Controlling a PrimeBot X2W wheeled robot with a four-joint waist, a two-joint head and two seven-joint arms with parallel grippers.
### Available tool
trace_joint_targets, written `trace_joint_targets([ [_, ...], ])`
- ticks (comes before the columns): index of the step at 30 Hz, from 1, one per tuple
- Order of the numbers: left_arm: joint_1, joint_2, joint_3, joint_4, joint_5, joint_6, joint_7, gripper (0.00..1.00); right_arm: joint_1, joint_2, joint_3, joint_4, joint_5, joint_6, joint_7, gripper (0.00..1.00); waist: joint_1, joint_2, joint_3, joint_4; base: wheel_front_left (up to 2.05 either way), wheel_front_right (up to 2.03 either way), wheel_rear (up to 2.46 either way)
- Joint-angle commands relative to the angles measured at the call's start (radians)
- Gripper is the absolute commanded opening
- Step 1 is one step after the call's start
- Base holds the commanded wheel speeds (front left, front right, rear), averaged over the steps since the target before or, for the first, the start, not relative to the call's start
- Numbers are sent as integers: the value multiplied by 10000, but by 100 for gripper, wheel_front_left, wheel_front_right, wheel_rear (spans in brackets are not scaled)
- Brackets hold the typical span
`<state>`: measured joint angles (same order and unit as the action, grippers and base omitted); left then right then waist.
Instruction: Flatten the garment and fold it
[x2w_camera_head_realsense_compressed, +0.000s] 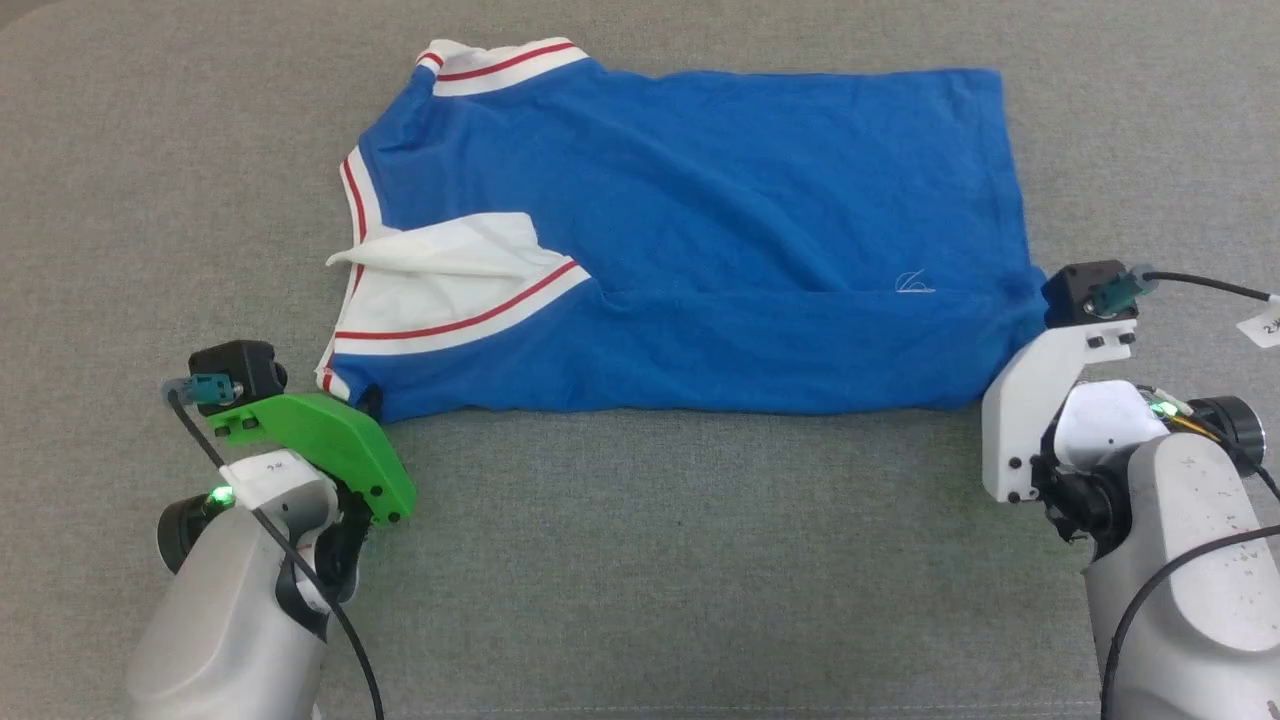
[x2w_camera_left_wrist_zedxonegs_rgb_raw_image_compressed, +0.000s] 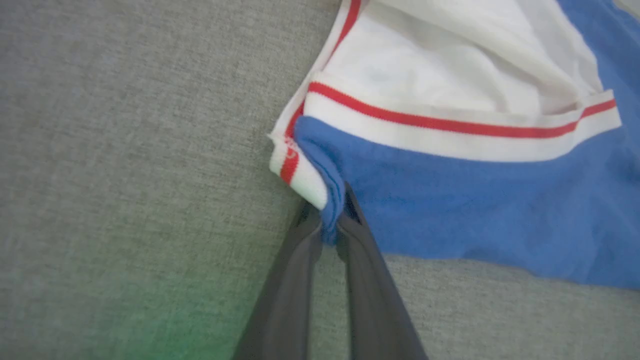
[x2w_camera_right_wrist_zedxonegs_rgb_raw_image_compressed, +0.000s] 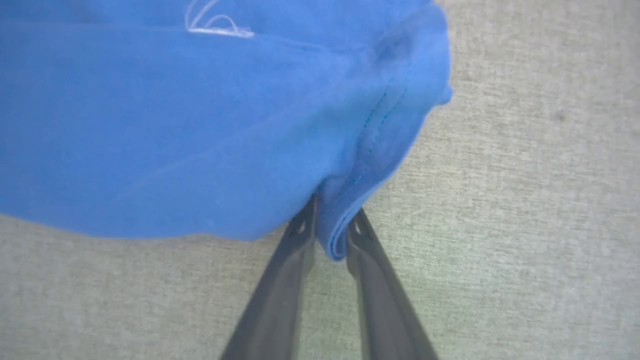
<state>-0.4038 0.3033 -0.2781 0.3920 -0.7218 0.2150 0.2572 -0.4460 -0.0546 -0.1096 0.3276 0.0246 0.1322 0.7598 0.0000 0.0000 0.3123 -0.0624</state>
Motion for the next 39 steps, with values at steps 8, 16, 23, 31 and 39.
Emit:
trace_joint_targets([
  [8, 586, 147, 124, -109, 230, -155, -1381, 0, 921, 43, -126, -1083, 546, -15, -2799, 0, 0, 0, -680, -53, 0, 0, 0],
  [16, 2904, 335, 213, -1846, 215, 557, -1573, 0, 3046, 43, -553, -1969, 1026, -15, -3091, 0, 0, 0, -1600, 25, 0, 0, 0],
  [23, 4285, 220, 183, -2497, -218, 959, -1013, 0, 4407, 43, -886, -2340, 1504, -15, -2315, 0, 0, 0, -1640, 136, 0, 0, 0],
  [31, 4322, 157, -166, -2197, -397, 778, -486, 0, 4713, 43, -982, -1407, 1784, -15, -2432, 0, 0, 0, -1435, 247, 0, 0, 0],
  [39, 3996, 9, -292, -1807, -410, 622, -581, 100, 4496, 43, -993, -452, 2130, -15, -2876, 66, 0, 0, -1637, 248, 0, 0, 0],
])
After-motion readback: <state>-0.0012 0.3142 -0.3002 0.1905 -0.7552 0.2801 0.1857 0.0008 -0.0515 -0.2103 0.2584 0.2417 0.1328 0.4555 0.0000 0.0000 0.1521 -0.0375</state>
